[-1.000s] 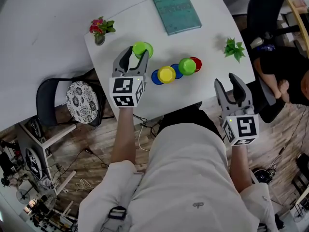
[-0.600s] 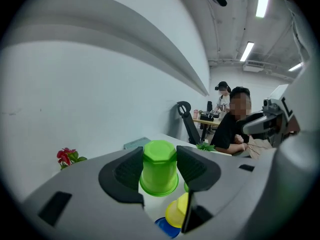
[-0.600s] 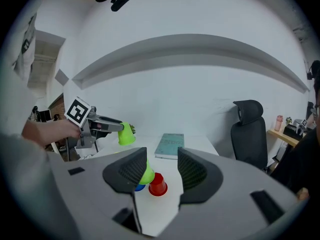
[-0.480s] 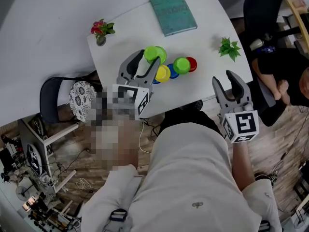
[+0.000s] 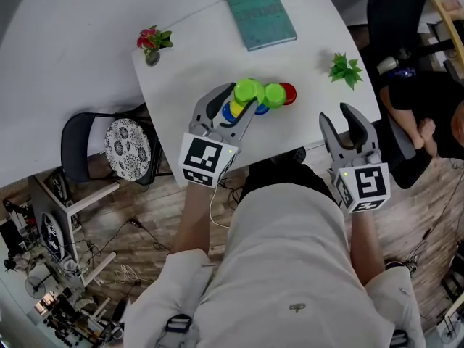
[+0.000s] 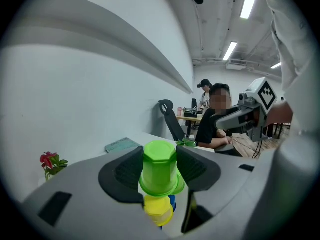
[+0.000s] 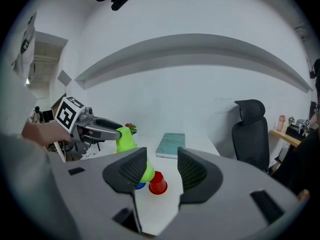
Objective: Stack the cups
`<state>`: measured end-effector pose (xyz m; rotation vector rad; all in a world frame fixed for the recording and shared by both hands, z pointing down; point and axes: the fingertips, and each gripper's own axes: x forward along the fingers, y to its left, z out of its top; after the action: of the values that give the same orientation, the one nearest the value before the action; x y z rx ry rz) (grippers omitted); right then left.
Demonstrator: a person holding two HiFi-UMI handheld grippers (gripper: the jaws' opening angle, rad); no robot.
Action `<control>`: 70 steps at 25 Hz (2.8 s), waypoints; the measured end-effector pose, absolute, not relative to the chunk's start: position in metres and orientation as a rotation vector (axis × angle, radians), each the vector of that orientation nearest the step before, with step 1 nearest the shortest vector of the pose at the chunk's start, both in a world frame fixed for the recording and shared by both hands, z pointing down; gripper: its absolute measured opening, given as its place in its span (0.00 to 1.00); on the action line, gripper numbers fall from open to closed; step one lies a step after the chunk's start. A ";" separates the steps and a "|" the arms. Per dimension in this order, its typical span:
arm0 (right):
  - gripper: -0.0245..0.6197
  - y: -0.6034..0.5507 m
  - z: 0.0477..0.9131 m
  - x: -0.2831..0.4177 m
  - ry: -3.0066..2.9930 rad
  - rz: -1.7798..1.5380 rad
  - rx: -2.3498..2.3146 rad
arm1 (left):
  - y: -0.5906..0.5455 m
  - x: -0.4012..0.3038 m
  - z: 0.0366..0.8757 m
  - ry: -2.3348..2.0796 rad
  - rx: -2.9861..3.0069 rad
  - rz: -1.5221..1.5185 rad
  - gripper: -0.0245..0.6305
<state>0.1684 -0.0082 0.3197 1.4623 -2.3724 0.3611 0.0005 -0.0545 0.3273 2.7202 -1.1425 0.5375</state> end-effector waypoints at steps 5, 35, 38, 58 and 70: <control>0.35 -0.007 0.321 0.167 -2.367 0.365 1.464 | -0.048 0.007 0.333 -1.088 2.754 0.564 0.37; 0.34 -0.004 0.320 0.151 -2.357 0.354 1.502 | -0.028 0.006 0.317 -1.016 2.842 0.495 0.44; 0.34 -0.006 0.321 0.138 -2.363 0.349 1.509 | -0.020 0.001 0.309 -1.014 2.848 0.442 0.44; 0.17 0.028 0.300 0.077 -2.507 0.251 1.394 | 0.033 -0.010 0.285 -1.120 2.804 0.305 0.18; 0.06 0.099 0.265 0.101 -2.605 0.146 1.318 | 0.097 0.025 0.281 -1.182 2.736 0.276 0.09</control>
<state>0.1007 0.0989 0.2645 1.3180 -2.6049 0.1461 0.0250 0.0974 0.2807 2.7360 -1.1818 0.2755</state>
